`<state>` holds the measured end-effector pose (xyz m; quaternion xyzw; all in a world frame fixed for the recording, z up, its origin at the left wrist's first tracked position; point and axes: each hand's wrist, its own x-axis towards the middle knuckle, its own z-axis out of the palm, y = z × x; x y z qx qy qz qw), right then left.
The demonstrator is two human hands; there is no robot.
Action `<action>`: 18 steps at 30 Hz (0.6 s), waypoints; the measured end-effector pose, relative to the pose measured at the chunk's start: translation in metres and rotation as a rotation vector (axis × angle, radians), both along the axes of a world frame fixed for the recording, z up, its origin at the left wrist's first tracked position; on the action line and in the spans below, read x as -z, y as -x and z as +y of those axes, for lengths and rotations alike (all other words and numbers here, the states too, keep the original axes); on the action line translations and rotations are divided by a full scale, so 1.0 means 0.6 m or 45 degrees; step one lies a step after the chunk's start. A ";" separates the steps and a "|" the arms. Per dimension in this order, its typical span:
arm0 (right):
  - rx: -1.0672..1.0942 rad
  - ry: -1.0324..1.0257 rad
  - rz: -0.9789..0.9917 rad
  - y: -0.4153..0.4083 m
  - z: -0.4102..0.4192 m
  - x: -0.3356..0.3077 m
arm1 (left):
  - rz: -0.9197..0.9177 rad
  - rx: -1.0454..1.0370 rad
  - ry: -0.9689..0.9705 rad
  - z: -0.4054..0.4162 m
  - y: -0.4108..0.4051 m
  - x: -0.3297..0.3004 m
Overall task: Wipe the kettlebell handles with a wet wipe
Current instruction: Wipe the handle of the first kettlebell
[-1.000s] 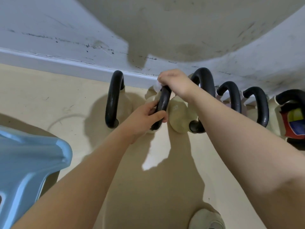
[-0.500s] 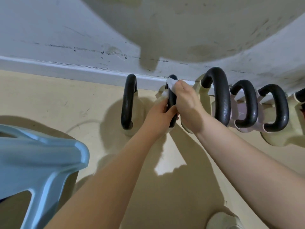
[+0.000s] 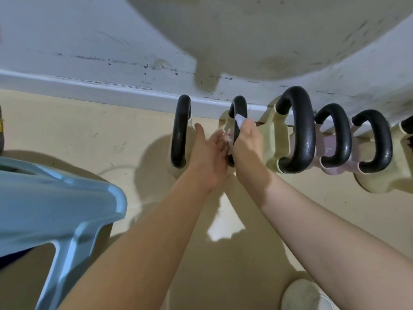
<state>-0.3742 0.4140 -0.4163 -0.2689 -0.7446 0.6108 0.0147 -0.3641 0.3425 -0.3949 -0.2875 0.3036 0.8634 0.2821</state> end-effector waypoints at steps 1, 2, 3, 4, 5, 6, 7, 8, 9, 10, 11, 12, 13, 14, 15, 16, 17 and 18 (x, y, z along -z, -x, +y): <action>-0.024 -0.105 -0.008 -0.009 -0.007 0.000 | -0.020 -0.028 0.004 -0.003 -0.002 0.001; -0.067 -0.187 -0.008 -0.026 -0.013 0.005 | -0.036 -0.052 0.001 -0.005 -0.004 0.001; -0.107 -0.238 0.001 -0.046 -0.018 0.010 | -0.053 -0.077 -0.008 -0.006 -0.006 0.002; -0.150 -0.312 0.008 -0.064 -0.019 0.009 | -0.064 -0.100 -0.007 -0.006 -0.009 0.001; -0.201 -0.405 0.014 -0.071 -0.015 0.004 | -0.066 -0.114 0.016 -0.005 -0.013 0.001; -0.213 -0.444 0.018 -0.063 -0.009 0.005 | -0.061 -0.118 0.049 -0.004 -0.017 0.002; -0.171 -0.392 -0.001 -0.045 -0.003 0.005 | -0.054 -0.119 0.082 -0.004 -0.019 0.002; -0.104 -0.295 -0.043 -0.028 0.000 0.001 | -0.043 -0.116 0.107 -0.005 -0.022 0.002; -0.052 -0.230 -0.088 -0.015 -0.001 0.001 | -0.036 -0.106 0.131 -0.007 -0.024 0.000; -0.007 -0.192 -0.109 -0.014 -0.005 0.005 | -0.035 -0.088 0.163 -0.011 -0.026 0.000; 0.019 -0.156 -0.081 -0.026 -0.010 0.012 | -0.037 -0.068 0.198 -0.016 -0.028 0.000; 0.018 -0.162 -0.048 -0.049 -0.016 0.022 | -0.033 -0.043 0.241 -0.021 -0.029 0.002; -0.002 -0.218 -0.042 -0.072 -0.020 0.035 | -0.025 -0.025 0.280 -0.025 -0.029 0.005; -0.039 -0.303 -0.076 -0.092 -0.023 0.040 | -0.019 -0.015 0.319 -0.028 -0.029 0.010; -0.066 -0.355 -0.104 -0.101 -0.021 0.042 | -0.018 -0.011 0.354 -0.029 -0.031 0.015; -0.083 -0.349 -0.086 -0.096 -0.018 0.038 | -0.013 -0.010 0.384 -0.030 -0.032 0.019; -0.072 -0.274 -0.027 -0.082 -0.014 0.031 | -0.006 -0.008 0.415 -0.030 -0.033 0.022; -0.039 -0.166 0.050 -0.069 -0.013 0.023 | -0.009 -0.003 0.451 -0.031 -0.033 0.026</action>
